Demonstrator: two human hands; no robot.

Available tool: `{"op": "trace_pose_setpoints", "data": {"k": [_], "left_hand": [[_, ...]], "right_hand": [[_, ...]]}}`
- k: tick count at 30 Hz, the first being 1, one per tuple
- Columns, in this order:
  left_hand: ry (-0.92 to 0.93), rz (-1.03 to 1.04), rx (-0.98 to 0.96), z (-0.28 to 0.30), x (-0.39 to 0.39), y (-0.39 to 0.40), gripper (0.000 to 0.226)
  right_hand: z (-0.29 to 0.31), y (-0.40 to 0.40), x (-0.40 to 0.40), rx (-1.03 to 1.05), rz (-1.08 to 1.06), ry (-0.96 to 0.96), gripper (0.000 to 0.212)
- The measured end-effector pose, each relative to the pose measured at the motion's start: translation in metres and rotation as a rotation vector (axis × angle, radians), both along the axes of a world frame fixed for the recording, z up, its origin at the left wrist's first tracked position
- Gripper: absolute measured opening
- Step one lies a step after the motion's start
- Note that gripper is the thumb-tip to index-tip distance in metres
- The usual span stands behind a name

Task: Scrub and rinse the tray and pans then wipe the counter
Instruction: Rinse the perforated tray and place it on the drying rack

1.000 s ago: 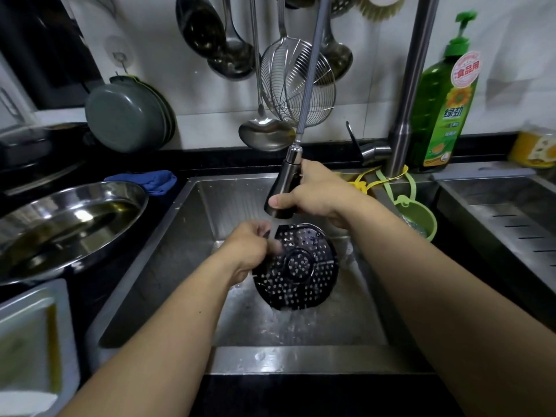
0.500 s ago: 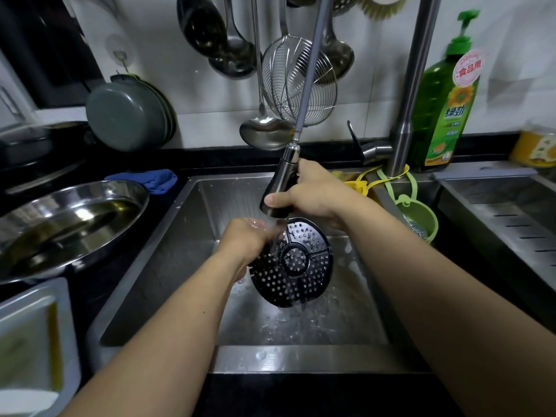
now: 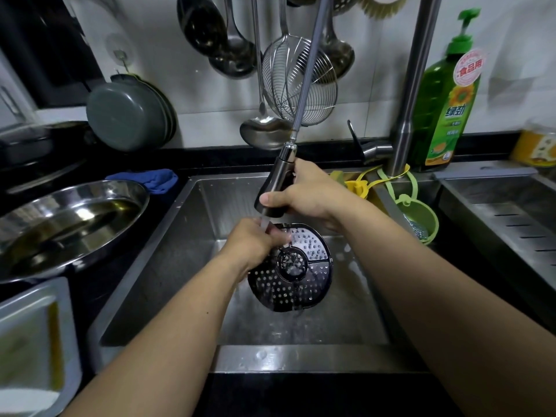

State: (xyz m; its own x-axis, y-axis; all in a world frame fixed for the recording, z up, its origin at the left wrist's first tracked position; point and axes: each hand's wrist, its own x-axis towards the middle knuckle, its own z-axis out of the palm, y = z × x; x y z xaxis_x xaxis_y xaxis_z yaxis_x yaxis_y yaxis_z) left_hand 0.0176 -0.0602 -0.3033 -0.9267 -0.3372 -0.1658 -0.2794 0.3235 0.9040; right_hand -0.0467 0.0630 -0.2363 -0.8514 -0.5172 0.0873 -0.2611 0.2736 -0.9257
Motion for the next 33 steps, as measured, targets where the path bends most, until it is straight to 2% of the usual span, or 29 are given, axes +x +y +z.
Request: {"op": "trace_pose_setpoints", "data": {"k": [3,7,12,17,22,26,33], "left_hand": [[0.017,0.037,0.018,0.003,0.002,0.001,0.032],[0.052,0.09,-0.017,0.003,0.001,0.0,0.04],[0.032,0.052,-0.004,0.0,-0.001,0.001,0.021],[0.005,0.037,0.026,-0.004,-0.004,-0.004,0.034],[-0.033,0.023,0.055,-0.006,-0.005,-0.007,0.029],[-0.025,0.02,0.091,-0.007,-0.005,-0.009,0.022],[-0.075,-0.074,0.193,-0.007,-0.006,-0.008,0.023]], "right_hand": [[0.001,0.001,-0.002,0.026,-0.017,-0.003,0.048],[0.001,-0.001,0.0,-0.004,0.007,-0.021,0.047],[0.004,0.001,0.005,-0.035,0.039,-0.044,0.039],[0.006,0.014,-0.006,0.216,-0.13,0.1,0.044],[0.011,0.038,-0.023,0.397,-0.232,0.13,0.043],[0.013,0.041,-0.024,0.345,-0.207,0.088,0.034],[0.004,0.025,-0.019,0.272,-0.214,0.151,0.038]]}}
